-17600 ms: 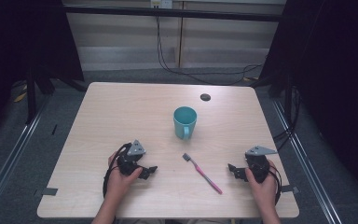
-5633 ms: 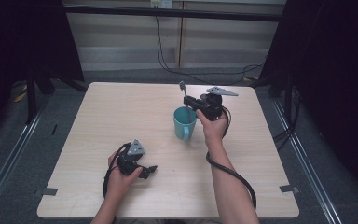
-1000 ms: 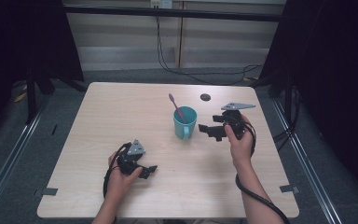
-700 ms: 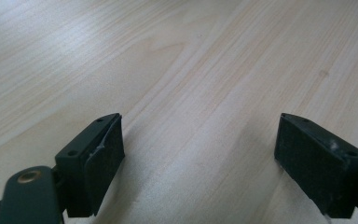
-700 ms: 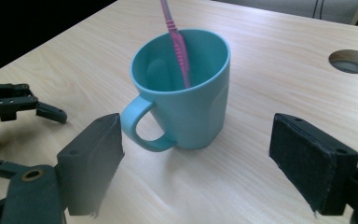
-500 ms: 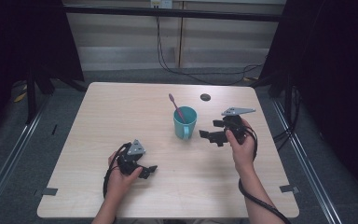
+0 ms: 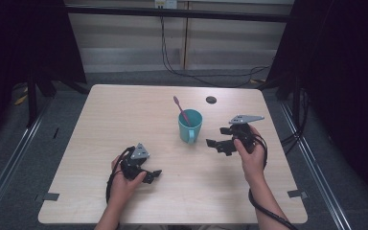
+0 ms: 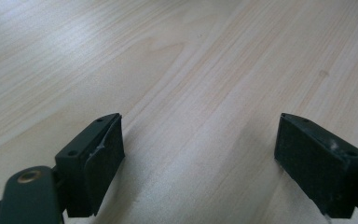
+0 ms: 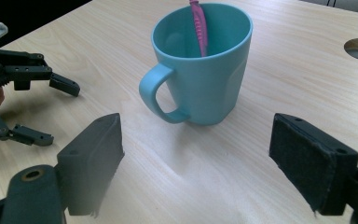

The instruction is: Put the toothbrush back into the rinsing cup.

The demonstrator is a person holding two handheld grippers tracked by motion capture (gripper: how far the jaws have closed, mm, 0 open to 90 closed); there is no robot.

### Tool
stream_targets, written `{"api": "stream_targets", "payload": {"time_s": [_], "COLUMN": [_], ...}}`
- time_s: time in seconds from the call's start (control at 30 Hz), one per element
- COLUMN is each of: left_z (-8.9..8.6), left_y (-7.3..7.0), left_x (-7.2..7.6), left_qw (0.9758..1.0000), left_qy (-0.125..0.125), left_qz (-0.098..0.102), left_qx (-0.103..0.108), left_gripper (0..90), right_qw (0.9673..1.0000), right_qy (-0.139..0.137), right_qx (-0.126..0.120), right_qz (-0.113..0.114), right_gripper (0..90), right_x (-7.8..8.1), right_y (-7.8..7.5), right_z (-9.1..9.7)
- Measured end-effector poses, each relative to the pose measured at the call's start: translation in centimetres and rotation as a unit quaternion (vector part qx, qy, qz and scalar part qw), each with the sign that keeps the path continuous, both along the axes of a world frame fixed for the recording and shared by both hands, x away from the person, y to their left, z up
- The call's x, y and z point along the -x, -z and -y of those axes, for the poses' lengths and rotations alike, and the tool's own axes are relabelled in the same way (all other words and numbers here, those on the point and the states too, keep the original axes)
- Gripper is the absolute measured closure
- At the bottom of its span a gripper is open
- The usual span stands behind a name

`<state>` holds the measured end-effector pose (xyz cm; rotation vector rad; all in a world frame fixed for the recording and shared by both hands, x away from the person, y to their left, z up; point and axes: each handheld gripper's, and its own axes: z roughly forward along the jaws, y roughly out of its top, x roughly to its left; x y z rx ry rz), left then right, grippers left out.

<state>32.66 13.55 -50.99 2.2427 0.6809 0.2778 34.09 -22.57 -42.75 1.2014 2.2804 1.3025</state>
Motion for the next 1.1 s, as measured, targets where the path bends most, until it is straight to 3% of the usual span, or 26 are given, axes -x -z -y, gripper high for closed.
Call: {"api": "stream_targets", "payload": {"time_s": [0.5,1.1], "left_z": [0.0,0.0], "left_y": [0.0,0.0], "left_x": [0.0,0.0], "left_qw": [1.0000,1.0000], "left_qy": [0.001,0.001], "left_qz": [0.000,0.000], "left_qx": [0.001,0.001], "left_gripper": [15.4,15.4], "right_qw": [0.9998,0.9997], "right_qy": [-0.013,0.006], "right_qx": [0.017,0.013], "right_qz": [-0.006,-0.022], "right_gripper": [16.9,16.9], "right_x": [1.8,3.8], "right_y": [1.2,3.7], "right_z": [1.0,3.6]}}
